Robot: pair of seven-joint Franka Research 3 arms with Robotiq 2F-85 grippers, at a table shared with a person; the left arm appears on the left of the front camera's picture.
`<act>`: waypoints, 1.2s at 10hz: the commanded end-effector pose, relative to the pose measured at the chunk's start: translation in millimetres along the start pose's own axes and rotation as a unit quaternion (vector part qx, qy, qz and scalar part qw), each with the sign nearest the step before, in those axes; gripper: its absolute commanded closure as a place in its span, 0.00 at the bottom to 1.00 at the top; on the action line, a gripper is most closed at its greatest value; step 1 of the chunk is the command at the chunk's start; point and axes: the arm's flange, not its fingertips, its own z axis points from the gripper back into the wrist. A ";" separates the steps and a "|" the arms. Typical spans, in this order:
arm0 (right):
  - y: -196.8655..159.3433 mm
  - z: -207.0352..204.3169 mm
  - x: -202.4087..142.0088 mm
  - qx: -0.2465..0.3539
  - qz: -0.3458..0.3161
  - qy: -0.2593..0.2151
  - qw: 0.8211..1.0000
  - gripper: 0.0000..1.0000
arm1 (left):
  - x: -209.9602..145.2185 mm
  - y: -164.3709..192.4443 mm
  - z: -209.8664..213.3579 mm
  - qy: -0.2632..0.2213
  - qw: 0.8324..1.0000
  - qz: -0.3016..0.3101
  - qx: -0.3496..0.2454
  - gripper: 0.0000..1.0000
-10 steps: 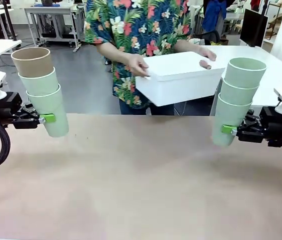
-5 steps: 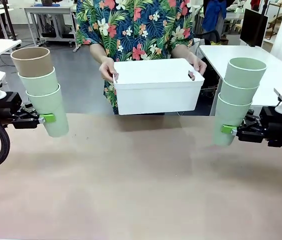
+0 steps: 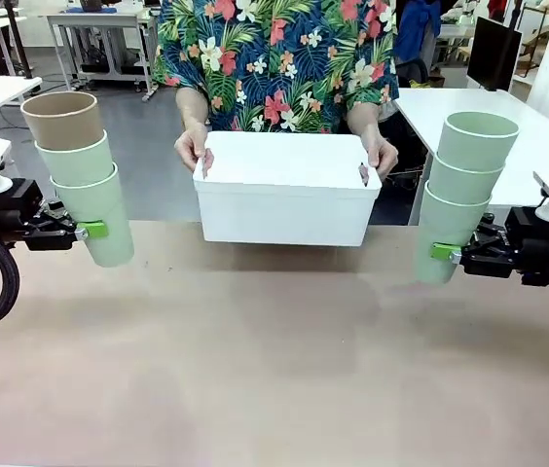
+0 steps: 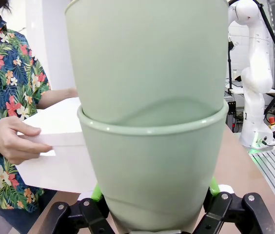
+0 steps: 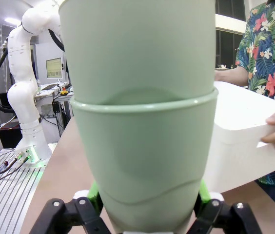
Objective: Stack the cups and store them in the basket.
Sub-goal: Place the stack of Reusable plastic cups into the Pantry Basket.
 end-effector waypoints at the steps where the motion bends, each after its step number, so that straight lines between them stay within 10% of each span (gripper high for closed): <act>1: -2.1 0.2 4.1 0.000 0.005 -0.001 1.000 0.15 | 4.7 -0.6 0.4 -0.004 1.000 -0.005 0.001 0.14; 12: -2.1 0.2 4.1 0.000 0.005 -0.001 1.000 0.15 | 4.7 -0.6 0.4 -0.004 1.000 -0.005 0.001 0.14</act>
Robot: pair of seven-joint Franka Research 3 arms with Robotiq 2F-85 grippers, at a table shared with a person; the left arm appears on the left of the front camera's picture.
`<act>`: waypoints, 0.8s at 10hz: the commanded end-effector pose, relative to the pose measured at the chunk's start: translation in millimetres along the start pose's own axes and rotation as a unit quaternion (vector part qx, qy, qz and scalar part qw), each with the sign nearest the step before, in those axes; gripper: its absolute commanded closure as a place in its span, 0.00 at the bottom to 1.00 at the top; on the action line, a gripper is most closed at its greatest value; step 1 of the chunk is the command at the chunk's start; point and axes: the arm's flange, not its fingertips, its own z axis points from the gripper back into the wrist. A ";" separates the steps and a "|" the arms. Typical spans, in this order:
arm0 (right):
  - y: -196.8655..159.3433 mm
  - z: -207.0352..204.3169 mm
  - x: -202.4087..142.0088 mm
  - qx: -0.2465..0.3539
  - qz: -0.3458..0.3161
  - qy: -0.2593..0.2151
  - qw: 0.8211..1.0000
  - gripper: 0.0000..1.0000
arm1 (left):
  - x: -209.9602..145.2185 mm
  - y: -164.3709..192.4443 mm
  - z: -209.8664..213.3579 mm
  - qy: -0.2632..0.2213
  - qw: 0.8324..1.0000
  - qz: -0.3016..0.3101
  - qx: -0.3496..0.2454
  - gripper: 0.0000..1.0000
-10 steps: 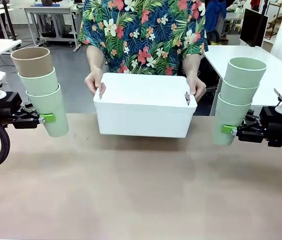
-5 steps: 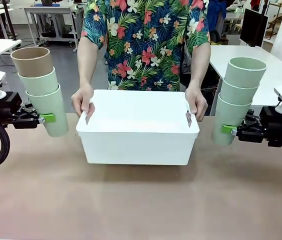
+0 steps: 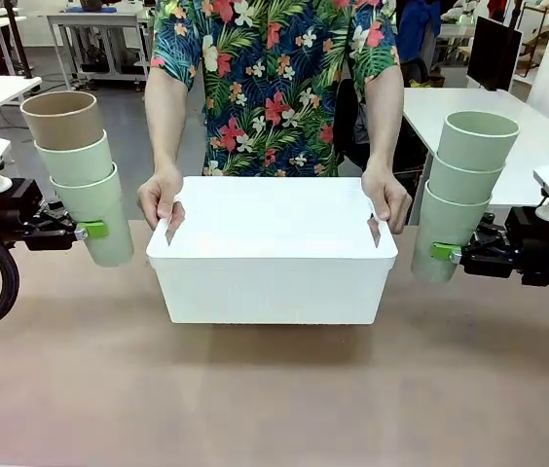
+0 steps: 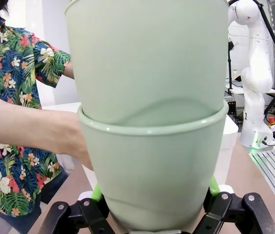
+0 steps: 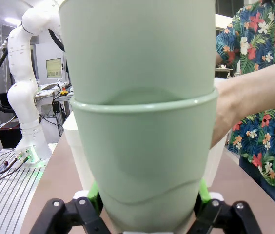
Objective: Stack the cups and store them in the basket.
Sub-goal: Place the stack of Reusable plastic cups into the Pantry Basket.
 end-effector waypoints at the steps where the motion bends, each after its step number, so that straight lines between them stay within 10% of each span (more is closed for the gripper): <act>1: -2.1 0.2 4.1 0.000 0.005 -0.001 1.000 0.15 | 4.7 -0.6 0.4 -0.004 1.000 -0.005 0.001 0.14; 8: -2.1 0.2 4.1 0.000 0.005 -0.001 1.000 0.15 | 4.7 -0.6 0.4 -0.004 1.000 -0.005 0.001 0.14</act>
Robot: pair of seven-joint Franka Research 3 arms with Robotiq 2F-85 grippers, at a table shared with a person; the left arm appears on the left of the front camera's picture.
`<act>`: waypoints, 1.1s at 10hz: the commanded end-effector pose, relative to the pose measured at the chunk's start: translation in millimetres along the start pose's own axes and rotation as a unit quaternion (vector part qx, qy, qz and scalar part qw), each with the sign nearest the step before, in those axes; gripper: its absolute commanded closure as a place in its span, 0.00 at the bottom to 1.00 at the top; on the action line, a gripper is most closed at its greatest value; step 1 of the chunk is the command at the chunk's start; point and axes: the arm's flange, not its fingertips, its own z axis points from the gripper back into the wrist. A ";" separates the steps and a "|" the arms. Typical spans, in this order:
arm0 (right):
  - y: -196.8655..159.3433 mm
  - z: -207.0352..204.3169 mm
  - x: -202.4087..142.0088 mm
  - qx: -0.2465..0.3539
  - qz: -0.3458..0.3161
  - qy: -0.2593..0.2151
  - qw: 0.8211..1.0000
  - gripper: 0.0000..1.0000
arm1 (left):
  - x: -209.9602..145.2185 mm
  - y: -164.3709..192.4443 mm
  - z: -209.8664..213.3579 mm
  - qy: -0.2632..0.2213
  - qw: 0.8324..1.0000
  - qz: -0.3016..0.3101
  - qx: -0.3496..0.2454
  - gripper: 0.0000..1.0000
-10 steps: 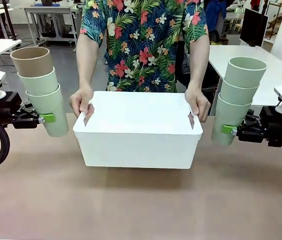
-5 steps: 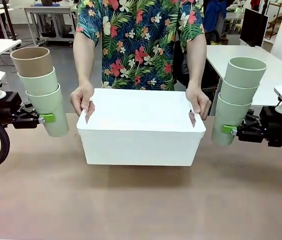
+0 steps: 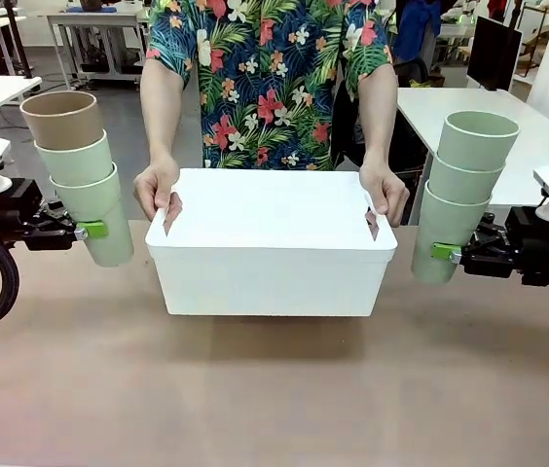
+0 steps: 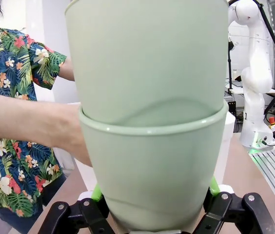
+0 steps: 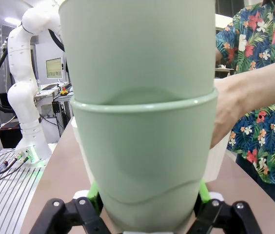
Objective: Stack the cups and store them in the basket.
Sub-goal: Place the stack of Reusable plastic cups into the Pantry Basket.
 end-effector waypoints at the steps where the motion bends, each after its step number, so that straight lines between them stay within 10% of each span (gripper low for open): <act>1: -2.1 0.2 4.1 0.000 0.005 -0.001 1.000 0.15 | 4.7 -0.6 0.4 -0.004 1.000 -0.005 0.001 0.14; 11: -2.1 0.2 4.1 0.000 0.005 -0.001 1.000 0.15 | 4.7 -0.6 0.4 -0.004 1.000 -0.005 0.001 0.14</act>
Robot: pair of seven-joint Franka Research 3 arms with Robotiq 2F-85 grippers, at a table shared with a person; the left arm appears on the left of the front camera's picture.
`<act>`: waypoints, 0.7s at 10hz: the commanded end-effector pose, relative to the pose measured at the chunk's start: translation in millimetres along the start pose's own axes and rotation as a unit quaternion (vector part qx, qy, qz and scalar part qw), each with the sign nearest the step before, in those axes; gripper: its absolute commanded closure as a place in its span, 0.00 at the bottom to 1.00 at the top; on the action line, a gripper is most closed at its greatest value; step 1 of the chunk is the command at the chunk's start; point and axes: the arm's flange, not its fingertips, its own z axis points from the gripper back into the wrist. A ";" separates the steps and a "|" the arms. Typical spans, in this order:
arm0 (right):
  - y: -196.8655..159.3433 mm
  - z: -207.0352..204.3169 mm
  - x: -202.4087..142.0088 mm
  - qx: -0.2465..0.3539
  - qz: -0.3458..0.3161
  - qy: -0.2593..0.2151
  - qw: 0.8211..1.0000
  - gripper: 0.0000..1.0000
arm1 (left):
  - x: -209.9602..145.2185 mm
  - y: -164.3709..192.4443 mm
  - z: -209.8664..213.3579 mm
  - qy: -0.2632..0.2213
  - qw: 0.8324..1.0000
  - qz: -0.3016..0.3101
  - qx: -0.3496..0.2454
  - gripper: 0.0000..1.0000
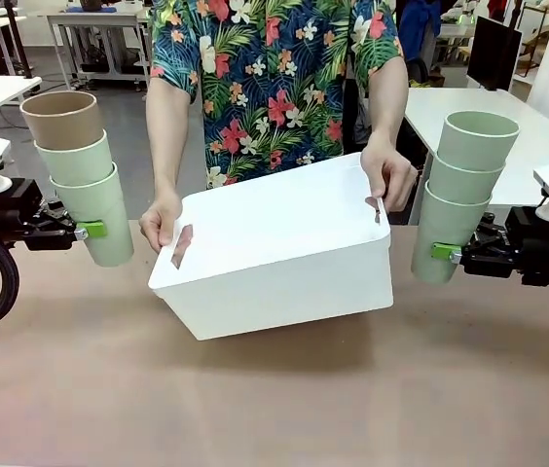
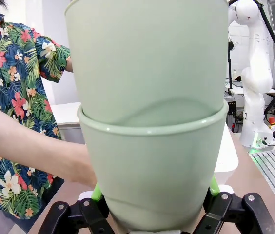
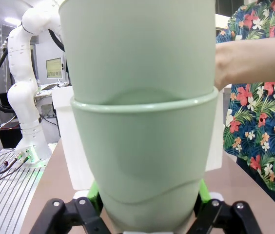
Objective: Stack the cups and store them in the basket.
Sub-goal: Place the stack of Reusable plastic cups into the Pantry Basket.
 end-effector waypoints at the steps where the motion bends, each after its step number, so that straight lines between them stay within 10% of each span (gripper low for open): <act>1: -2.1 0.2 4.1 0.000 0.005 -0.001 1.000 0.15 | 4.7 -0.6 0.4 -0.004 1.000 -0.005 0.001 0.14; 7: -2.1 0.2 4.1 0.000 0.005 -0.001 1.000 0.15 | 54.4 -11.5 14.0 0.025 0.999 0.005 0.030 0.14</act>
